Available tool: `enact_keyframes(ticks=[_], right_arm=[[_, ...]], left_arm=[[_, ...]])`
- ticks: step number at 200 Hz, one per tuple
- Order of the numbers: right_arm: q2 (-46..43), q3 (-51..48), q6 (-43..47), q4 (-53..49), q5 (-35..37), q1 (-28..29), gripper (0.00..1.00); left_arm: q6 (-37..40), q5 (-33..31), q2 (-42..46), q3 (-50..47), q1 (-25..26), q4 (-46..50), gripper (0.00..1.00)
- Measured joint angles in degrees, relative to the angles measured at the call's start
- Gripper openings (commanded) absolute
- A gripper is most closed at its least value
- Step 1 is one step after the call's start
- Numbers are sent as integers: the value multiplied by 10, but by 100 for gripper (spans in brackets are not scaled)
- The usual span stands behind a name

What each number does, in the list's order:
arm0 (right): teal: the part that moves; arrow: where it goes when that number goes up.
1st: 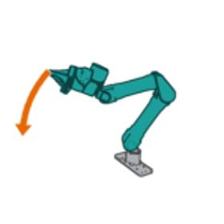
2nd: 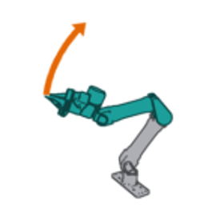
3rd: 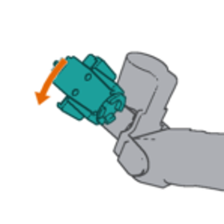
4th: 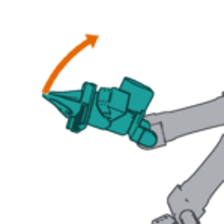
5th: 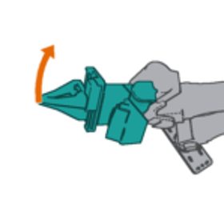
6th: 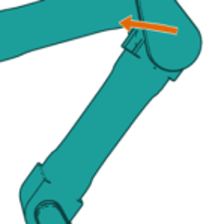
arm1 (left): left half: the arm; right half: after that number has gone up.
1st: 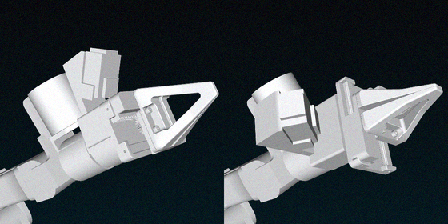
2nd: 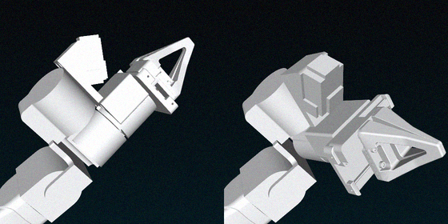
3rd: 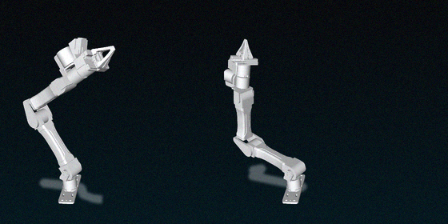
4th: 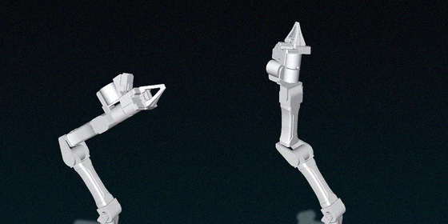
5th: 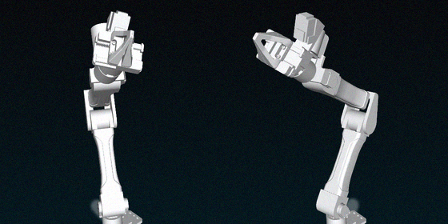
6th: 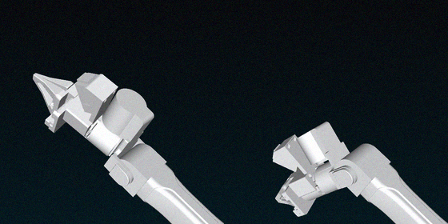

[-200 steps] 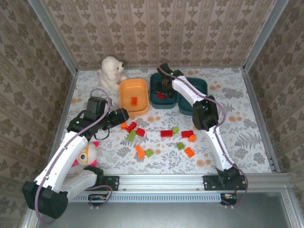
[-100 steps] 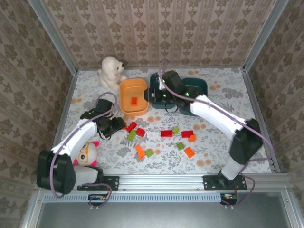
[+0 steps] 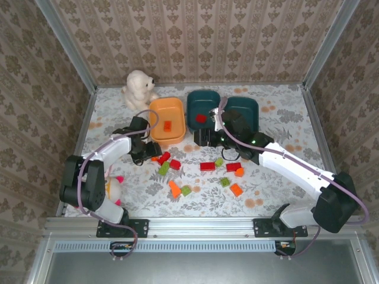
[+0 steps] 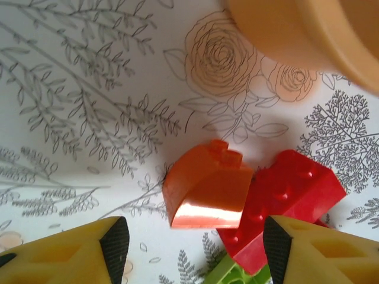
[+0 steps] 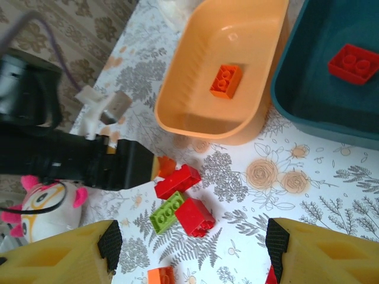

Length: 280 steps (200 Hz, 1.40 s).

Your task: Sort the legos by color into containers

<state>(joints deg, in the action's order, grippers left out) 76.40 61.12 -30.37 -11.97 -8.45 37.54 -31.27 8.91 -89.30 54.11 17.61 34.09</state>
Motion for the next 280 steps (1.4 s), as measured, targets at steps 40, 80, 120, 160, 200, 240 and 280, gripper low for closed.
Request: enact_keyframes(ticks=[40, 80, 120, 160, 200, 240, 280], right_arm=[[-14, -3, 0, -3, 0, 0, 68], [-15, -9, 0, -16, 0, -3, 68], [-15, -9, 0, -21, 0, -6, 68], [-15, -9, 0, -31, 0, -7, 68], [-16, -7, 0, -43, 0, -9, 68], [-23, -2, 0, -52, 2, -12, 68], [-26, 8, 0, -65, 3, -15, 68]], left_arm=[[24, -9, -38, 24, 7, -3, 50], [37, -23, -61, 35, 18, -5, 40], [41, -44, -74, 43, 34, -3, 34], [41, -77, -66, 45, 47, 7, 28], [41, -111, 1, 80, 53, 78, 29], [42, -106, -6, 223, 60, 99, 29], [41, -77, -158, 369, 71, 96, 29]])
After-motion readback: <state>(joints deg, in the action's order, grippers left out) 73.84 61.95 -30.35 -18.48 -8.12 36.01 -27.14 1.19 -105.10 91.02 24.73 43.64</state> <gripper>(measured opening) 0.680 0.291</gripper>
